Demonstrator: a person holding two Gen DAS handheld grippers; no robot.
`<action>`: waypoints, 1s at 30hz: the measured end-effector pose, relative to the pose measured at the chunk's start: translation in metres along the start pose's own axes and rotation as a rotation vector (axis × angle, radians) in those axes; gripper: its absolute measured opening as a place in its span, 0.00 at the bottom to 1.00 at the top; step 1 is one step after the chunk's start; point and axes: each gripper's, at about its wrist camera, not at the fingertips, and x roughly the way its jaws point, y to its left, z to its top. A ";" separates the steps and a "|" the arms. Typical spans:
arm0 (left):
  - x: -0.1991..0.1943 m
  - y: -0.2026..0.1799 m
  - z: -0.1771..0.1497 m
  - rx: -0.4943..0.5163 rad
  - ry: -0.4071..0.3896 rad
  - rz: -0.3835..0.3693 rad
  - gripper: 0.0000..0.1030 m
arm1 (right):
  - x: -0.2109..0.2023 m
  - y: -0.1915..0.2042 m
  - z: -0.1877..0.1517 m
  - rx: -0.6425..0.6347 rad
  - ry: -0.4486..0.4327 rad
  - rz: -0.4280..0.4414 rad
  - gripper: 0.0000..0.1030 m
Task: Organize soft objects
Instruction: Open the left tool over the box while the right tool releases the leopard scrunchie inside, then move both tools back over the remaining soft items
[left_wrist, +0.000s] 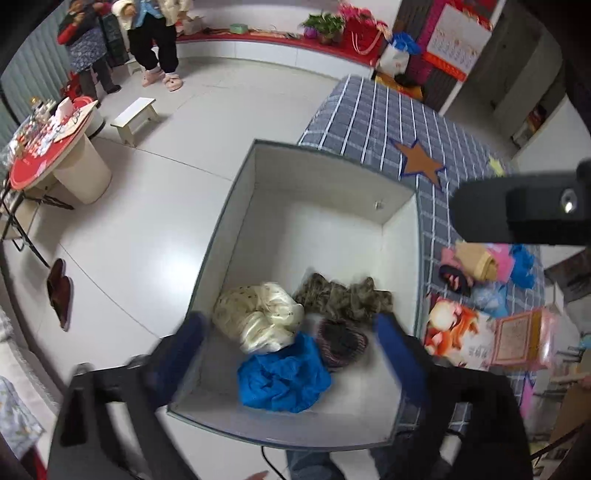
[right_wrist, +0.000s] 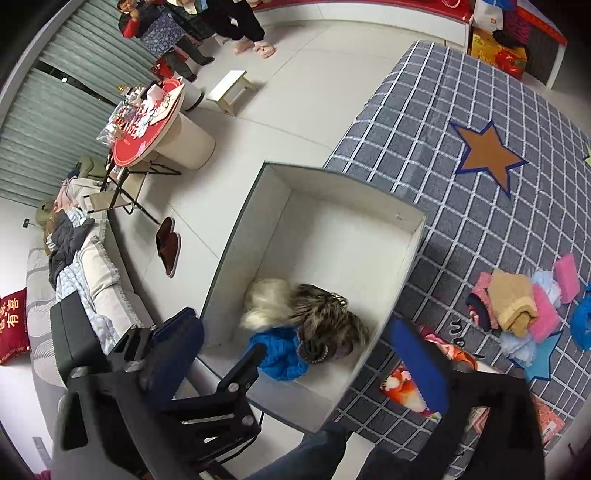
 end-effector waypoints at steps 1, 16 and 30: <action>-0.002 0.002 0.000 -0.012 -0.017 -0.016 1.00 | -0.001 -0.001 0.000 0.002 0.006 -0.013 1.00; -0.024 -0.078 0.027 0.189 -0.037 -0.158 1.00 | -0.080 -0.119 -0.072 0.303 -0.087 -0.055 1.00; 0.064 -0.233 0.044 0.548 0.171 -0.154 1.00 | -0.143 -0.283 -0.173 0.735 -0.179 -0.086 1.00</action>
